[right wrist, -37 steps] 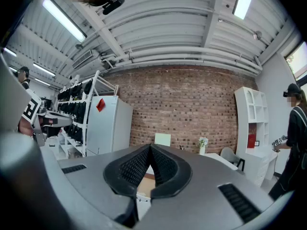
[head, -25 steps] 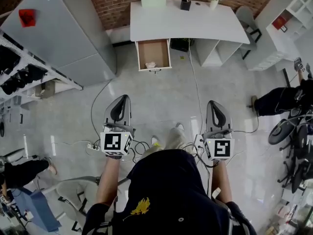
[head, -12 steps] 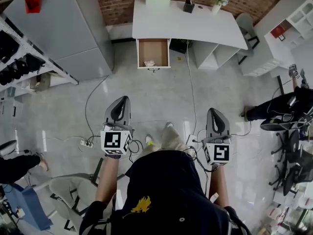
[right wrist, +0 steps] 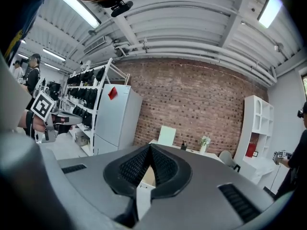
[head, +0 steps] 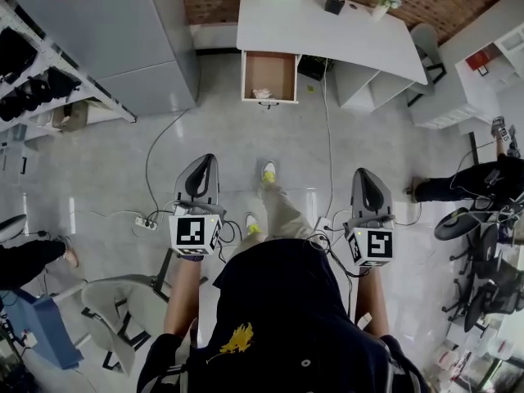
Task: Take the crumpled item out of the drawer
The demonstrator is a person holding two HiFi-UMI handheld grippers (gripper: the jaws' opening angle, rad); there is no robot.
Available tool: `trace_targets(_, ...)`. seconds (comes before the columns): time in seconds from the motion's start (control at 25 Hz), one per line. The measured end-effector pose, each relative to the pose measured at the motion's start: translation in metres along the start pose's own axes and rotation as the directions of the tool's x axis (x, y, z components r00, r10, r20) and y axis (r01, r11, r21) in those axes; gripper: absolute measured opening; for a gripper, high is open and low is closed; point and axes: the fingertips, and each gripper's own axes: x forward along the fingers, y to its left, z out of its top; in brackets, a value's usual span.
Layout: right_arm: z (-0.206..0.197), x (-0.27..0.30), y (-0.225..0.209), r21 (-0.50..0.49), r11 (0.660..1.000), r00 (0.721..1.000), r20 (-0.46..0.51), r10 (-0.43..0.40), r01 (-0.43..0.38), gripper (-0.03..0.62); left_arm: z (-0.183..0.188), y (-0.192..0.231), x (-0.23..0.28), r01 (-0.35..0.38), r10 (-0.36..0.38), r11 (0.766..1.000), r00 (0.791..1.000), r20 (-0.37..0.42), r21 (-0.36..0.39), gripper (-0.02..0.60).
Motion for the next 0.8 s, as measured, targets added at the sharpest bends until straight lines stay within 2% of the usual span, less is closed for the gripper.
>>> trace_targets(0.08, 0.007, 0.015, 0.008, 0.013, 1.0, 1.0, 0.015, 0.014, -0.014, 0.026, 0.001, 0.009, 0.0, -0.001, 0.001, 1.0, 1.0, -0.001, -0.009, 0.018)
trace_targets(0.24, 0.022, 0.043, 0.027, -0.005, 0.998, 0.997, 0.039, 0.063, -0.063, 0.026, 0.009, 0.018, 0.007, 0.005, -0.006, 1.0, 1.0, 0.013, 0.029, 0.018)
trace_targets(0.36, 0.031, 0.067, 0.04, 0.0, 0.994, 0.993, 0.042, 0.112, -0.112, 0.026, 0.005, 0.027, 0.016, 0.0, 0.0, 1.0, 1.0, 0.011, 0.015, 0.018)
trace_targets(0.56, 0.044, 0.117, 0.052, -0.03, 0.988, 0.987, 0.038, 0.155, -0.154, 0.026, -0.001, 0.042, 0.044, 0.024, -0.024, 0.999, 1.0, -0.002, 0.031, 0.018)
trace_targets(0.68, 0.045, 0.154, 0.056, -0.023, 0.985, 0.985, 0.031, 0.17, -0.17, 0.026, -0.011, 0.066, 0.063, 0.004, -0.004, 1.0, 1.0, -0.022, 0.009, 0.018)
trace_targets(0.8, 0.053, 0.201, 0.059, 0.0, 0.983, 0.981, 0.057, 0.183, -0.183, 0.026, -0.009, 0.093, 0.09, 0.002, -0.001, 1.0, 1.0, -0.03, 0.026, 0.018)
